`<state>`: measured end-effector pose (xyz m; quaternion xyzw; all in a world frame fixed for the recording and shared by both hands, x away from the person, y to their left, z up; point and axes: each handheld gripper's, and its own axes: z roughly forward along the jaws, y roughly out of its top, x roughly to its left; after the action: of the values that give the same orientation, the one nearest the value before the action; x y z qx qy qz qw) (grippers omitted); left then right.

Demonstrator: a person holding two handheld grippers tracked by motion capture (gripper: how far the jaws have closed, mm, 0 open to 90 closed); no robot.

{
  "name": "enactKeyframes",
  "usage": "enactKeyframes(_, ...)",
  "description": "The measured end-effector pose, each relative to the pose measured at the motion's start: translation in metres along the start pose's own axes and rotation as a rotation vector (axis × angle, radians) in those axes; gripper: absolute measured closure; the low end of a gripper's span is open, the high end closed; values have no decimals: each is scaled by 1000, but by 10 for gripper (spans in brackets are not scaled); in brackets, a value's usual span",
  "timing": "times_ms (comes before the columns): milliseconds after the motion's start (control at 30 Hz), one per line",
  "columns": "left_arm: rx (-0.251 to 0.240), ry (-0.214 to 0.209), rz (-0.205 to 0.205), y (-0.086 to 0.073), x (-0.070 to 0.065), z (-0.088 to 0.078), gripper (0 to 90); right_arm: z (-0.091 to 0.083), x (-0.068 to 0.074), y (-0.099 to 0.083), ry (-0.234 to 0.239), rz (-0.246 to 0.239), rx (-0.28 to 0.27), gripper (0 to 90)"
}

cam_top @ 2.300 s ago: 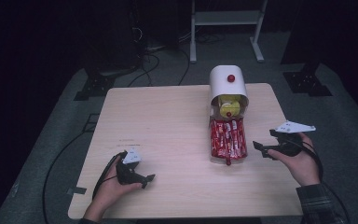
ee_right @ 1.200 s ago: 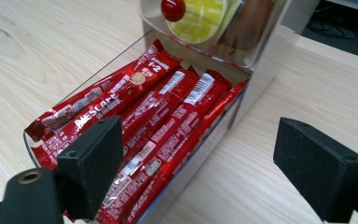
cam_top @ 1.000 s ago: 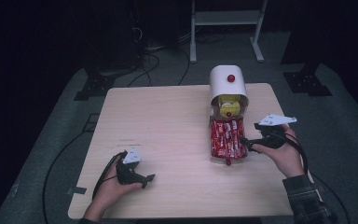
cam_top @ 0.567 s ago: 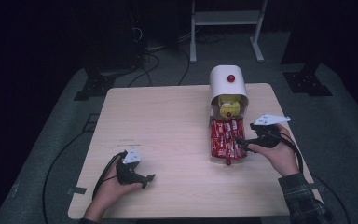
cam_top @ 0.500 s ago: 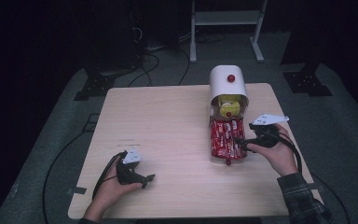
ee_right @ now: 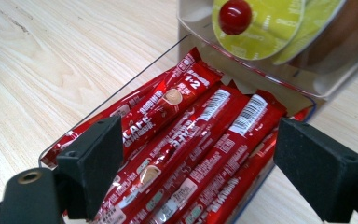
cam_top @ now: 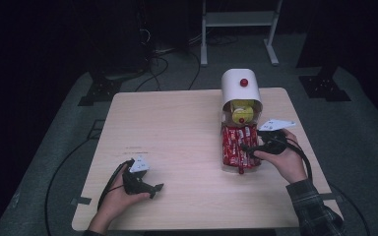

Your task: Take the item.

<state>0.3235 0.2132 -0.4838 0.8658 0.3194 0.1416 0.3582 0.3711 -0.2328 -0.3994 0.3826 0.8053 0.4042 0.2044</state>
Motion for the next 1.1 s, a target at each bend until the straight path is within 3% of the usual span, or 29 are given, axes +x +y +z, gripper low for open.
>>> enactKeyframes(1100, 0, 0, 0, 0, 0, 0, 0, 24, 7, -3, 9, -25, 45, 155)
